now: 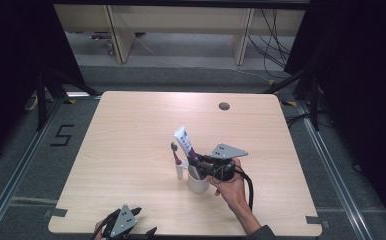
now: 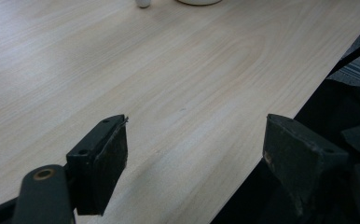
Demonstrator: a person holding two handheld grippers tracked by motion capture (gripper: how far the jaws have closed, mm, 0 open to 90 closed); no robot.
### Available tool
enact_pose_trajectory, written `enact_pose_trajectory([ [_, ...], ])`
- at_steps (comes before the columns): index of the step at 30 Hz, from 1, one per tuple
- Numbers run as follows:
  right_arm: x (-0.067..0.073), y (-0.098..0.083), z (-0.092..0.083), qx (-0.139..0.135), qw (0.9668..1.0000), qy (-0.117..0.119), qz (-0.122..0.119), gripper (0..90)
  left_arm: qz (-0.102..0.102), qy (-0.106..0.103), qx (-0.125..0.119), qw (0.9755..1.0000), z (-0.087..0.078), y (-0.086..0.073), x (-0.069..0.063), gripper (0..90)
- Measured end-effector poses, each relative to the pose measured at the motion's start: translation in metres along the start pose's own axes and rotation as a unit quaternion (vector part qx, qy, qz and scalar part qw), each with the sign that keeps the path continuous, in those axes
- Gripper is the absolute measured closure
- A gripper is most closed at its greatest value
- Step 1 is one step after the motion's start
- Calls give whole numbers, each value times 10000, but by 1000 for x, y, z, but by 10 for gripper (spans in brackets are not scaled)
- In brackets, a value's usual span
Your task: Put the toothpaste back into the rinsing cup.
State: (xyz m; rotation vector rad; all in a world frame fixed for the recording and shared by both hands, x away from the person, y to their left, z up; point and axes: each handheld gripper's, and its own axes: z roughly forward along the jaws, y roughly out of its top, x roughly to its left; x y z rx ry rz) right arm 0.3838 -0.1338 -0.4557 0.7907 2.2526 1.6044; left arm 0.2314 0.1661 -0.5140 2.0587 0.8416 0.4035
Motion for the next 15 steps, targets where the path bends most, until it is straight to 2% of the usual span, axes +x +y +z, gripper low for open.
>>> enact_pose_trajectory([
  [2,0,0,0,30,10000,25,44,761,46,24,27,10000,-1,0,1,219],
  [4,0,0,0,17,9999,65,124,761,288,93,105,9995,-2,1,5,219],
  [5,-2,0,1,-76,10000,30,-9,761,121,44,52,9999,-2,0,2,219],
  [6,-2,0,0,-52,10000,36,14,761,100,37,93,9999,-2,0,2,219],
  [7,-2,0,0,-38,10000,15,-24,761,102,30,68,9999,-2,0,2,219],
  [8,-2,0,0,16,10000,60,35,761,30,36,-18,10000,0,0,1,219],
  [11,-2,0,-1,28,10000,-17,2,760,41,43,3,10000,-1,0,1,219],
  [12,-1,0,-2,141,9998,84,100,760,35,43,16,10000,-1,0,1,219],
  [13,-1,0,-2,159,9997,120,109,760,114,43,79,9999,-2,0,2,219],
  [15,-1,0,-2,200,9997,110,116,760,121,44,81,9999,-2,1,2,219],
])
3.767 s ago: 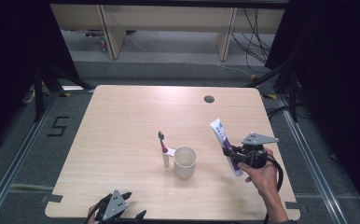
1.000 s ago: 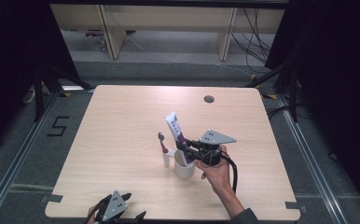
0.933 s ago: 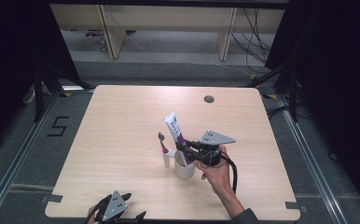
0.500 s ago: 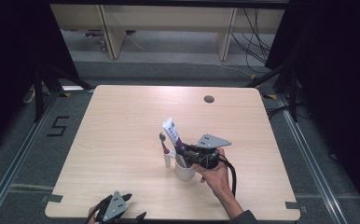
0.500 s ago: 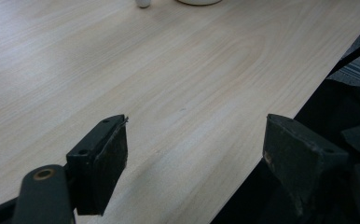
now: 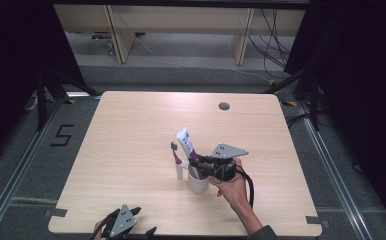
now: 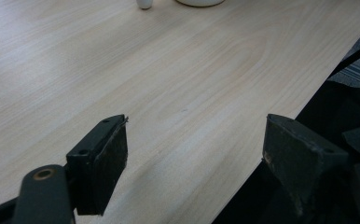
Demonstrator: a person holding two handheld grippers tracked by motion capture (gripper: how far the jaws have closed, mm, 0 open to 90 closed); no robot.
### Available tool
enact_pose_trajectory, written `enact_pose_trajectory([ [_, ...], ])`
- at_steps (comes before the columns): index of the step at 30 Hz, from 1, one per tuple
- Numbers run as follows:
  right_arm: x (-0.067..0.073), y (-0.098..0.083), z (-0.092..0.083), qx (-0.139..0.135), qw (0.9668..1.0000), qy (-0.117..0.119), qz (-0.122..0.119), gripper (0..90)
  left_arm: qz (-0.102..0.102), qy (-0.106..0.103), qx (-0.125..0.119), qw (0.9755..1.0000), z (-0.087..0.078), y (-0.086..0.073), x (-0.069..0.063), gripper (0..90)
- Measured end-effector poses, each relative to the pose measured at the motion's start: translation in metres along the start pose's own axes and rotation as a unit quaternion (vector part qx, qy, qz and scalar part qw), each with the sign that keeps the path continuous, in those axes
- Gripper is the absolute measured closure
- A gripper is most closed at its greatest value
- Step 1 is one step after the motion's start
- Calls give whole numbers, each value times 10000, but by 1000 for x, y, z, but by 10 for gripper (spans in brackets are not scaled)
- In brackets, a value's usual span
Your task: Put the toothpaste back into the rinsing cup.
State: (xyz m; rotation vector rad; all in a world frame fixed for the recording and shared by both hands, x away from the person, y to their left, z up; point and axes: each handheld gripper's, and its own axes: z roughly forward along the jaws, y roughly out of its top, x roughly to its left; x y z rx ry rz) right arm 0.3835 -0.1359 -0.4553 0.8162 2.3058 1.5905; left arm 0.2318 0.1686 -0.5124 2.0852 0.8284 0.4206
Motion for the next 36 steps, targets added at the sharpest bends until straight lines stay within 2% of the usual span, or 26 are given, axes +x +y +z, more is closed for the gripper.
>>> enact_pose_trajectory([
  [1,0,0,-1,27,10000,-21,-40,760,-90,0,-74,9999,1,0,-1,219],
  [2,2,-1,-1,59,10000,-27,71,761,-84,-1,-67,9999,1,0,-1,219],
  [3,1,-1,-2,139,9998,-117,-117,761,-82,0,-65,9999,1,0,-1,219],
  [4,1,-2,-1,115,9996,-147,-194,762,-84,1,-68,9999,1,0,-1,219],
  [5,3,-4,-2,269,9995,-127,-85,762,-82,2,-71,9999,1,0,-1,219],
  [7,3,-7,-2,319,9991,-175,-219,762,-14,3,-19,10000,0,0,0,219],
  [9,4,-10,-3,499,9984,-125,-251,761,-2,1,1,10000,0,0,0,219],
  [10,3,-11,-2,420,9981,-181,-403,763,-79,2,-71,9999,1,0,-1,219],
  [12,4,-11,-4,490,9984,-149,-252,762,-41,9,-55,10000,1,0,-1,219],
  [13,3,-11,-5,480,9981,-189,-335,762,-83,-2,-68,9999,1,0,-1,219],
  [14,3,-11,-5,451,9985,-141,-286,761,-86,1,-65,9999,1,0,-1,219],
  [15,2,-11,-5,443,9983,-192,-311,760,-80,4,-69,9999,1,0,-1,219],
  [17,3,-11,-5,485,9985,-179,-163,759,-33,13,-51,10000,1,0,-1,219],
  [20,2,-12,-5,452,9988,-100,-135,752,-68,-2,-53,10000,1,0,-1,219],
  [22,2,-12,-5,423,9989,-124,-167,750,28,6,-1,10000,0,0,0,219],
  [23,1,-11,-7,402,9983,-253,-331,748,12,-5,-4,10000,0,0,0,219],
  [24,3,-11,-8,461,9986,-188,-185,737,7,-9,1,10000,0,0,0,219],
  [26,3,-11,-8,426,9990,-125,-89,705,8,-9,9,10000,0,0,-1,219],
  [28,3,-11,-9,456,9988,-116,-92,674,69,-31,72,9999,-1,0,0,219],
  [30,3,-11,-11,468,9983,-249,-233,656,4,-32,12,10000,0,0,-1,219],
  [31,4,-11,-12,525,9983,-234,-127,644,10,-18,12,10000,0,0,-1,219],
  [36,4,-10,-15,466,9985,-294,-33,564,78,-19,66,9999,-1,0,0,219],
])
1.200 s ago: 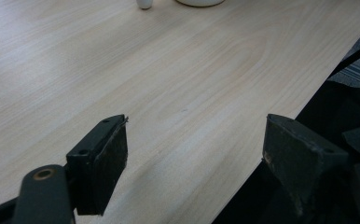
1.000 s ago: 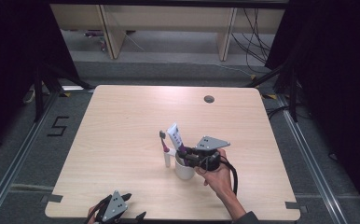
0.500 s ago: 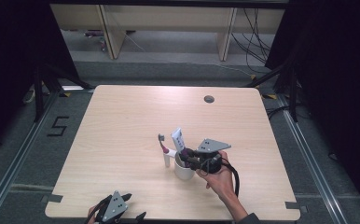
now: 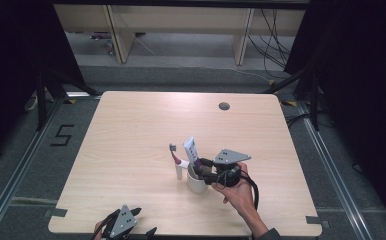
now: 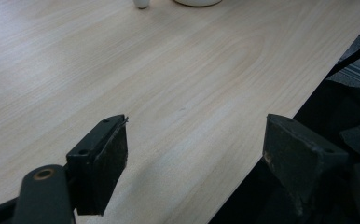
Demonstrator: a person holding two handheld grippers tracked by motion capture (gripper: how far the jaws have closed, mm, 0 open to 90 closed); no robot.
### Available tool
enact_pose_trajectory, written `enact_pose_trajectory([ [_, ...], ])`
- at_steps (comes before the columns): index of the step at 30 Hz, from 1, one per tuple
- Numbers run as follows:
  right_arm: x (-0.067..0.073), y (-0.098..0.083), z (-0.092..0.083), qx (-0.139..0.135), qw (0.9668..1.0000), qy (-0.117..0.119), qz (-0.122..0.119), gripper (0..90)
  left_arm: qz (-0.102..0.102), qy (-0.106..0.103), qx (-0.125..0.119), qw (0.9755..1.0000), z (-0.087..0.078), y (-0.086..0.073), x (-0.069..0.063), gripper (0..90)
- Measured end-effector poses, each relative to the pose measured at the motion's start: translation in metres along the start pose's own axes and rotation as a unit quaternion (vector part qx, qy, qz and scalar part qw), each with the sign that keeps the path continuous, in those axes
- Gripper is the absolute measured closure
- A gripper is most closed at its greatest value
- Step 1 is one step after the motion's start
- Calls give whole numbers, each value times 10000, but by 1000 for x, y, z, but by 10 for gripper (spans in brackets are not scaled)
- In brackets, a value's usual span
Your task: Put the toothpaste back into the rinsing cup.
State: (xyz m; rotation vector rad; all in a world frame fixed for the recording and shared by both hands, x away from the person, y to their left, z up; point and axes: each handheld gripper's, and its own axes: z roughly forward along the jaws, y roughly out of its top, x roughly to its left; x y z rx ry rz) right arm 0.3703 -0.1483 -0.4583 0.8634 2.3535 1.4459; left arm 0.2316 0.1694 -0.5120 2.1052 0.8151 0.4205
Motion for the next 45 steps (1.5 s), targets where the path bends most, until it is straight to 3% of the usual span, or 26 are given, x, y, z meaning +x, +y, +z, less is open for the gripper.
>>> enact_pose_trajectory([
  [3,1,2,-3,-96,9999,41,41,558,-10,2,-9,10000,0,0,0,219],
  [4,1,2,-5,-109,9999,-41,-42,551,-4,4,-8,10000,0,0,0,219],
  [7,2,4,-7,-184,9998,-9,22,521,-8,-2,-10,10000,0,0,0,219],
  [8,2,4,-10,-178,9998,-98,-1,515,-4,-5,-11,10000,0,0,0,219],
  [9,3,5,-10,-179,9998,-9,95,513,-57,-21,-15,10000,0,0,-1,219],
  [11,2,6,-13,-171,9998,-95,30,496,-108,-13,-53,9999,0,0,-1,219],
  [15,0,8,-16,-305,9995,-39,50,487,-133,-14,-70,9999,0,0,-2,219],
  [18,0,8,-20,-270,9995,-28,152,483,-71,-25,-20,10000,0,0,-1,219],
  [19,-1,8,-21,-278,9996,-77,48,483,-49,-15,-16,10000,0,0,-1,219],
  [20,1,8,-22,-205,9995,-63,218,483,-33,-6,-20,10000,0,0,0,219],
  [21,-1,8,-22,-272,9995,-94,131,483,-95,-5,-63,9999,0,0,-1,219],
  [23,-2,8,-22,-247,9995,-3,190,481,-127,-17,-68,9999,0,0,-2,219],
  [25,-2,8,-25,-220,9996,-129,147,479,-134,-15,-72,9999,0,0,-2,219],
  [30,-5,9,-30,-284,9994,-149,113,465,-149,-11,-74,9999,0,0,-2,219],
  [31,-3,9,-32,-221,9993,-156,270,461,-146,-1,-76,9999,0,0,-2,220],
  [33,-7,8,-34,-307,9992,-172,177,456,-144,0,-75,9999,0,0,-2,220],
  [34,-6,7,-36,-271,9990,-169,319,452,-143,0,-76,9999,0,0,-2,219],
  [35,-9,7,-37,-287,9992,-212,166,449,-143,1,-76,9999,0,0,-2,219],
  [38,-10,4,-41,-218,9989,-268,312,440,-187,-3,-108,9998,0,0,-2,219],
  [40,-14,3,-43,-262,9990,-304,218,427,-142,1,-74,9999,0,0,-2,219],
  [42,-14,0,-44,-249,9984,-290,409,420,-146,2,-78,9999,0,0,-2,219],
  [45,-19,-2,-48,-293,9983,-391,311,408,-136,8,-79,9999,0,-1,-2,219],
])
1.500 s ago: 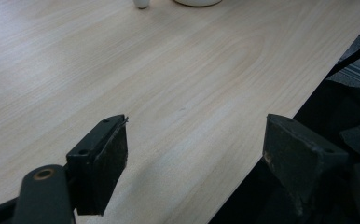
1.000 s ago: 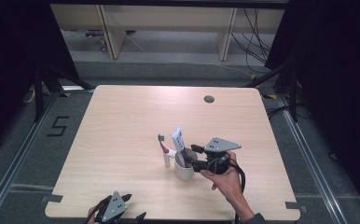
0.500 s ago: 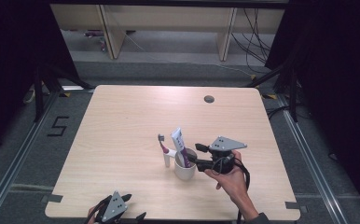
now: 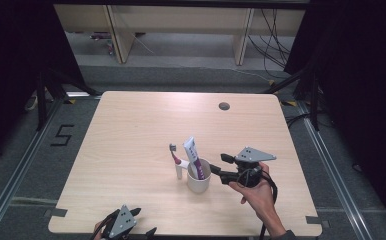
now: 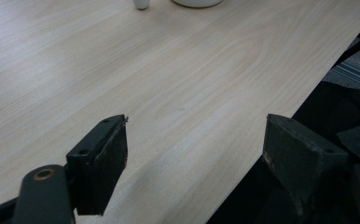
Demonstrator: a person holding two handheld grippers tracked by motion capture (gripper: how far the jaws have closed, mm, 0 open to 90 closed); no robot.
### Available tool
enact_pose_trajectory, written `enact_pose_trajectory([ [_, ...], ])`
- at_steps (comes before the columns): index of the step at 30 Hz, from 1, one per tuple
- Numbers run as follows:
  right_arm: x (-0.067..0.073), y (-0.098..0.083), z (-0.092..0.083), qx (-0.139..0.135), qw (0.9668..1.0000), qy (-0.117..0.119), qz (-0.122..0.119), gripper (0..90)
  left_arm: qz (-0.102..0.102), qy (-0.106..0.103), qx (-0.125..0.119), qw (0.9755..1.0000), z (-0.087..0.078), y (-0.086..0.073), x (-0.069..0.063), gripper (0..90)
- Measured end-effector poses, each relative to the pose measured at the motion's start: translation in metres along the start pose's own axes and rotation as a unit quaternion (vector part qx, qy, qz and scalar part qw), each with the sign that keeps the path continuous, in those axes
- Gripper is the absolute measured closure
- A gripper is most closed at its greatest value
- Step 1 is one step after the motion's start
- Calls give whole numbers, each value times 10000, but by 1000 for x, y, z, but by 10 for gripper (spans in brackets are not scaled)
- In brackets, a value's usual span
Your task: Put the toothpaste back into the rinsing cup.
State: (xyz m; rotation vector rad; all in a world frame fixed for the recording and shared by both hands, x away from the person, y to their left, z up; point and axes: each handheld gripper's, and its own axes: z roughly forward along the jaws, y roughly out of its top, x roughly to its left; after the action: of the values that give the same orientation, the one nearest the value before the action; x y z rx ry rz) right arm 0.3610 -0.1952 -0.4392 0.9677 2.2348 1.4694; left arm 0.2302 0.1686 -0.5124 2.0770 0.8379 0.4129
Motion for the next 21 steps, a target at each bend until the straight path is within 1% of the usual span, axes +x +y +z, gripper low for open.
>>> enact_pose_trajectory([
  [1,-1,-1,-2,47,10000,-3,66,401,-3,5,-1,10000,0,0,0,219],
  [2,-3,-1,-3,23,10000,-20,52,396,1,5,-1,10000,0,0,0,219],
  [3,-3,-2,-5,79,9999,-62,102,391,-1,2,7,10000,0,0,0,220],
  [4,-3,-3,-5,23,9998,-45,190,389,-8,0,4,10000,0,0,0,219],
  [5,-6,-3,-8,54,9999,-83,85,385,-1,2,2,10000,0,0,0,219],
  [6,-6,-4,-8,23,9997,-20,241,380,-3,6,0,10000,0,0,0,219],
  [7,-8,-5,-10,36,9999,-118,114,373,-7,10,-2,10000,0,0,0,219],
  [8,-8,-6,-10,45,9997,-57,233,371,-34,0,-39,10000,0,0,0,219],
  [9,-7,-7,-12,67,9993,-93,366,369,27,2,20,10000,-1,0,1,219],
  [10,-10,-8,-13,86,9996,-138,221,367,66,14,56,10000,-1,0,1,219],
  [11,-10,-9,-13,36,9994,-139,313,365,85,37,65,9999,-2,0,2,219],
  [12,-13,-10,-14,42,9996,-182,194,364,103,24,6,9999,-1,0,3,219],
  [13,-11,-11,-15,71,9990,-114,428,364,95,10,70,9999,-2,0,2,219],
  [14,-14,-12,-15,67,9995,-181,249,362,3,15,4,10000,-1,0,1,219],
  [15,-15,-12,-16,36,9995,-187,252,361,-8,28,0,10000,-1,0,1,219],
  [16,-15,-13,-17,79,9994,-170,303,359,-13,29,2,10000,-1,-1,1,219],
  [17,-17,-14,-18,59,9994,-190,273,357,-23,34,-4,10000,-1,-1,1,219],
  [18,-16,-14,-20,118,9992,-234,311,353,-25,26,-3,10000,-1,-1,1,219],
  [19,-16,-15,-20,64,9991,-224,360,349,-21,30,2,10000,-1,-1,1,219],
  [20,-15,-16,-20,123,9987,-171,461,348,-13,31,8,10000,-1,-1,1,219],
  [21,-17,-17,-21,93,9992,-200,320,345,-18,32,11,10000,-1,-1,1,219],
])
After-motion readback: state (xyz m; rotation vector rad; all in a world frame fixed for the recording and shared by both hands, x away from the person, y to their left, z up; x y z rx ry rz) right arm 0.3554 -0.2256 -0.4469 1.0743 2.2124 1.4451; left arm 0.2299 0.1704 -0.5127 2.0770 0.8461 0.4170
